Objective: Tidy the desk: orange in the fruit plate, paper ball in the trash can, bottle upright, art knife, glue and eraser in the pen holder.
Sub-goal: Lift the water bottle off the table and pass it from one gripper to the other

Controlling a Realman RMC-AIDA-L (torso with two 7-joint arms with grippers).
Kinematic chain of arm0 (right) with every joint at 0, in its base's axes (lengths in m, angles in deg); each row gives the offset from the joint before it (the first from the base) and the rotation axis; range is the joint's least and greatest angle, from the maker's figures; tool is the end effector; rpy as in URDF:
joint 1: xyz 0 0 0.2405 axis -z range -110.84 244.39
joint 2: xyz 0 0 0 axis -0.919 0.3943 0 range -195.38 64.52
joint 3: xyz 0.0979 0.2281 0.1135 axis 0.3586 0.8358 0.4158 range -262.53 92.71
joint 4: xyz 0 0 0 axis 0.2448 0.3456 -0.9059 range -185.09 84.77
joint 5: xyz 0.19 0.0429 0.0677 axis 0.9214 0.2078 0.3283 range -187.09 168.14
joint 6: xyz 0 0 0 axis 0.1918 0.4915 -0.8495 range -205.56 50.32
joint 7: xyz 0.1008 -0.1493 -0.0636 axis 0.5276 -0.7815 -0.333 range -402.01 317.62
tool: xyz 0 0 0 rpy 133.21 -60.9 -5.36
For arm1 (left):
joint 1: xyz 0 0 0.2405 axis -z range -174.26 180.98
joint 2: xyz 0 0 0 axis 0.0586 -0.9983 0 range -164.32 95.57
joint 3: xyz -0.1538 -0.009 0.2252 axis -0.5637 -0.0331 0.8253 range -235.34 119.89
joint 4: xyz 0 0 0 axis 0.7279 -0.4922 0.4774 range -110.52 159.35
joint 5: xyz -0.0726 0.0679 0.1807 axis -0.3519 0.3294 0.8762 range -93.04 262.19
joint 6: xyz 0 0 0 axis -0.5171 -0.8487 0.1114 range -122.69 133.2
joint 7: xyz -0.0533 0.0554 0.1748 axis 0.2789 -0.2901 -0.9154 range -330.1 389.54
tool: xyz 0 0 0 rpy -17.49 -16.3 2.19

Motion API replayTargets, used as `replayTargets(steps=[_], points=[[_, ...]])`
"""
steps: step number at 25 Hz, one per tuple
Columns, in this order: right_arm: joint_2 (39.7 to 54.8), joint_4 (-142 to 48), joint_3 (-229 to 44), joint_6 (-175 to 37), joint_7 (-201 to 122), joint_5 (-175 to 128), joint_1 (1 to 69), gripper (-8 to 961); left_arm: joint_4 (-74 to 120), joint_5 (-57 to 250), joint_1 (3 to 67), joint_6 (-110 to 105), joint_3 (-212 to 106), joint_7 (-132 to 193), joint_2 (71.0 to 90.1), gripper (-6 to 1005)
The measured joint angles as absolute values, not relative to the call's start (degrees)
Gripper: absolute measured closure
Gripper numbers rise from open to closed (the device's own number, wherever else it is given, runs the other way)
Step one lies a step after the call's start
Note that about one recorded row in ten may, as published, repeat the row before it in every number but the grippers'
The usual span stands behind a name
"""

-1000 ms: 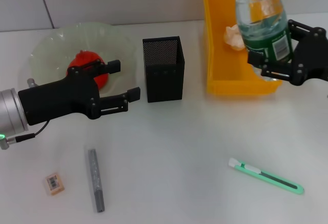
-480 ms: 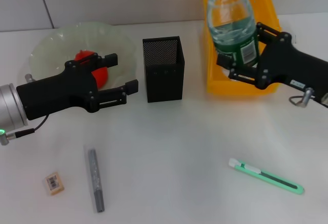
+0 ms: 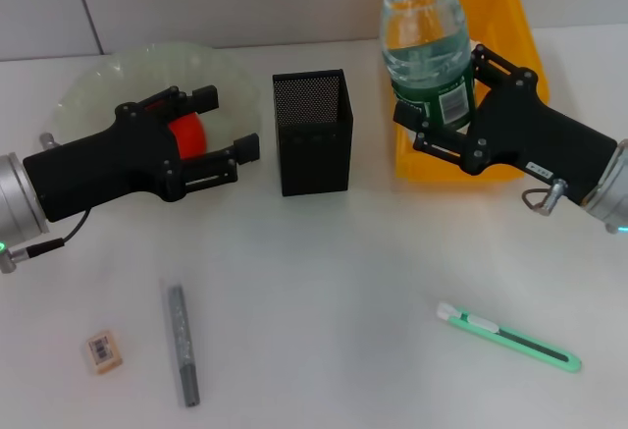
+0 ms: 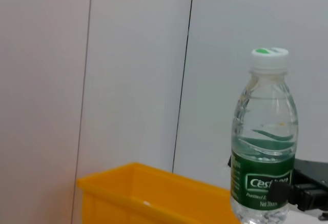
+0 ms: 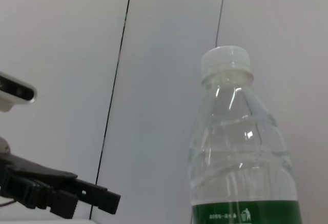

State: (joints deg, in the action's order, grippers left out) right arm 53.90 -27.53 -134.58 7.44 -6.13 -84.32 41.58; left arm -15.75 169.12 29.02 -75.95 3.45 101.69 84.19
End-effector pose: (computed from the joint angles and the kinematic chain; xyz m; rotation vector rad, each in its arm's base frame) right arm 0.2447 0.3573 -0.0324 -2.2208 0.0851 0.9648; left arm -0.2107 0.3627 -0.0449 -2.5848 -0.3986 -0.9463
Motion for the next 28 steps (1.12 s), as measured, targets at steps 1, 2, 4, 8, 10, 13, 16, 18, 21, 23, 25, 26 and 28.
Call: replayTargets(steps=[1, 2, 4, 8, 10, 13, 16, 18, 21, 23, 25, 26, 28], points=[[53.9, -28.4, -134.7, 7.6, -6.5, -83.8, 41.3, 187, -15.7, 169.1, 29.0, -75.9, 3.4, 101.7, 84.19, 193], [53.9, -29.0, -134.7, 7.7, -6.7, -83.6, 41.0, 187, -15.7, 169.1, 29.0, -75.9, 3.4, 101.7, 84.19, 193], [53.92, -29.3, -134.8, 7.7, -6.8, -83.5, 40.7, 187, -15.5, 167.9, 28.8, -76.2, 3.5, 101.2, 84.23, 193], [54.01, -29.8, -134.8, 8.1, -6.9, -83.5, 40.3, 188, -15.0, 165.6, 28.5, -76.6, 3.9, 100.3, 84.25, 193], [54.04, -30.6, -134.8, 8.5, -6.9, -83.5, 39.9, 188, -15.0, 165.6, 28.5, -76.6, 3.9, 100.3, 84.25, 194], [54.1, -32.5, -134.8, 8.8, -8.2, -83.5, 38.8, 188, -15.0, 163.8, 28.1, -77.1, 4.0, 99.8, 84.29, 194], [54.11, -34.3, -134.8, 8.9, -9.4, -83.5, 37.8, 188, -14.1, 160.0, 27.5, -78.7, 4.1, 98.5, 84.37, 194], [54.1, -35.0, -134.8, 8.8, -9.7, -83.5, 37.3, 188, -13.1, 158.8, 27.5, -79.3, 4.0, 98.0, 84.35, 195], [54.1, -35.3, -134.8, 8.6, -9.8, -83.7, 37.2, 188, -12.2, 157.4, 27.5, -79.7, 3.9, 97.4, 84.31, 195], [54.1, -35.5, -134.8, 8.5, -9.8, -83.7, 37.2, 188, -11.9, 156.9, 27.5, -79.8, 4.1, 97.2, 84.33, 195], [54.1, -35.7, -134.8, 8.3, -9.8, -83.7, 37.1, 188, -10.1, 154.8, 28.0, -80.9, 4.5, 95.9, 84.37, 195], [54.1, -35.9, -134.8, 8.3, -9.8, -83.7, 37.0, 188, -9.6, 154.4, 28.2, -81.2, 4.6, 95.5, 84.39, 195], [54.1, -36.3, -134.8, 8.2, -9.8, -83.7, 36.8, 188, -8.7, 153.4, 28.5, -81.7, 4.9, 94.9, 84.43, 196]])
